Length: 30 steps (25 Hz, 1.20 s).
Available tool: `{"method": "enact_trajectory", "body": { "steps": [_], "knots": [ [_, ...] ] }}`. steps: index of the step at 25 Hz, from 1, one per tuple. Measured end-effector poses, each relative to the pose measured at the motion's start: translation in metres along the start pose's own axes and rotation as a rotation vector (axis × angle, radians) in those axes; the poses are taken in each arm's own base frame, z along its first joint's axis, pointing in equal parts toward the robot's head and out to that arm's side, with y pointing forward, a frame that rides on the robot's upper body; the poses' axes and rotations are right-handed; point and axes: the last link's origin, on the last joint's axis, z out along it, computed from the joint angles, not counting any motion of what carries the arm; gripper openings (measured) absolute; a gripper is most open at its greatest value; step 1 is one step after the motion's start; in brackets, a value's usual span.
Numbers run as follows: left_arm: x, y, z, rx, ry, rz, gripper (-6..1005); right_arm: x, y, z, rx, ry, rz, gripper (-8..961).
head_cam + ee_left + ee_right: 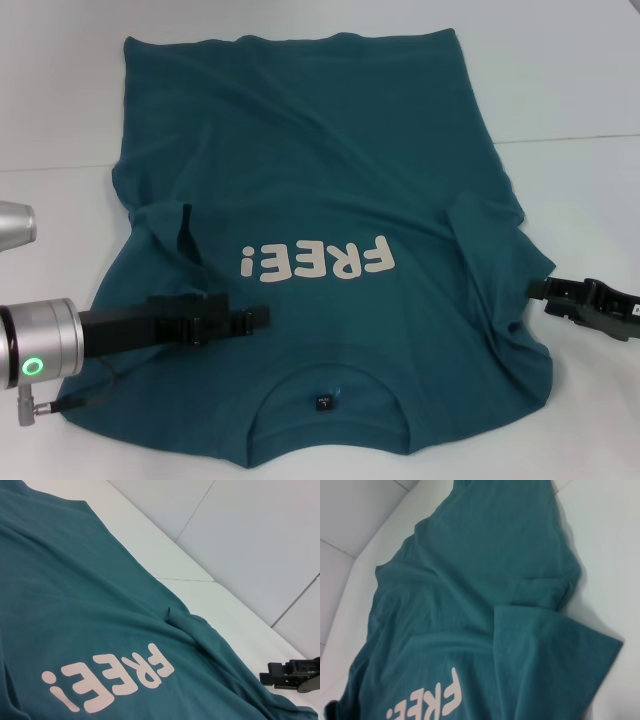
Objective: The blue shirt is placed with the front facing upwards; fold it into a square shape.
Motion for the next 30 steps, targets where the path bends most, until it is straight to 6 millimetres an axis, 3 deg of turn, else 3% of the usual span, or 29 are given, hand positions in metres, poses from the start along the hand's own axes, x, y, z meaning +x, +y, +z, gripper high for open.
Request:
{"method": "enact_trajectory", "body": {
  "steps": [12, 20, 30],
  "knots": [
    [0.001, 0.0, 0.001, -0.002, -0.005, 0.005, 875, -0.021, 0.007, -0.001, -0.005, -0.002, 0.112, 530],
    [0.001, 0.0, 0.001, -0.001, -0.005, 0.017, 876, -0.012, 0.011, 0.012, -0.006, 0.044, 0.154, 531],
    [-0.002, 0.0, 0.001, -0.001, -0.019, 0.026, 876, -0.006, 0.006, 0.013, 0.017, 0.042, 0.164, 532]
  ]
}}
